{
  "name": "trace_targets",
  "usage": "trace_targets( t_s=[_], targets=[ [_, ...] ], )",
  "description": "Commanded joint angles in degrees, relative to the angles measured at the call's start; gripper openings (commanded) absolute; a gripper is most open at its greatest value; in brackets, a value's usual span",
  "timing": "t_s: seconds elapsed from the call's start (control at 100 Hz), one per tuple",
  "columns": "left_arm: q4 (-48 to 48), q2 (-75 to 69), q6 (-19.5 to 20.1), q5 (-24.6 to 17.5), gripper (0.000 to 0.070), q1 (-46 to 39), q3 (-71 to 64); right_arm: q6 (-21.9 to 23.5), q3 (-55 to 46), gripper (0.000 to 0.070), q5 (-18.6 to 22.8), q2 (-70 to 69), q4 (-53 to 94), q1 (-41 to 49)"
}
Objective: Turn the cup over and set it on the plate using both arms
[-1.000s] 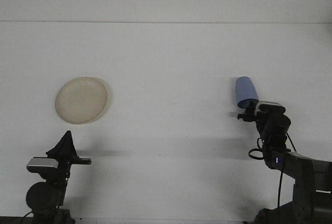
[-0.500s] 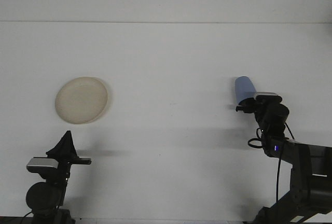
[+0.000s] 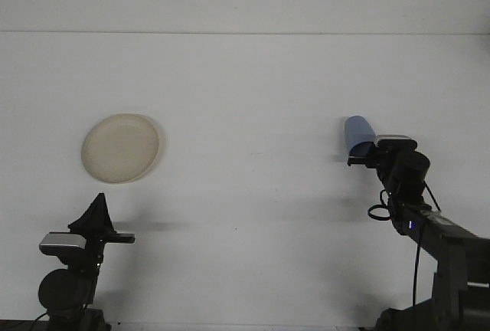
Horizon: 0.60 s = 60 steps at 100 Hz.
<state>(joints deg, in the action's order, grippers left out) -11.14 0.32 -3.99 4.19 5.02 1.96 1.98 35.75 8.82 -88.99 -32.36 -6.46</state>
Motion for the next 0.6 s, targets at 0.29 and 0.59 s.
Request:
trace_targets(
  t_s=[0.29,0.59],
  targets=[
    [-0.8,-0.1,-0.1,-0.1,0.0011,0.1,-1.1,3.0,0.6,0.0000,-8.0,29.9,26.3,8.5],
    [-0.7,-0.1,-0.1,-0.1,0.0011,0.1,-1.1,15.3,9.7,0.0000,-9.0,45.2,62.3,20.5]
  ],
)
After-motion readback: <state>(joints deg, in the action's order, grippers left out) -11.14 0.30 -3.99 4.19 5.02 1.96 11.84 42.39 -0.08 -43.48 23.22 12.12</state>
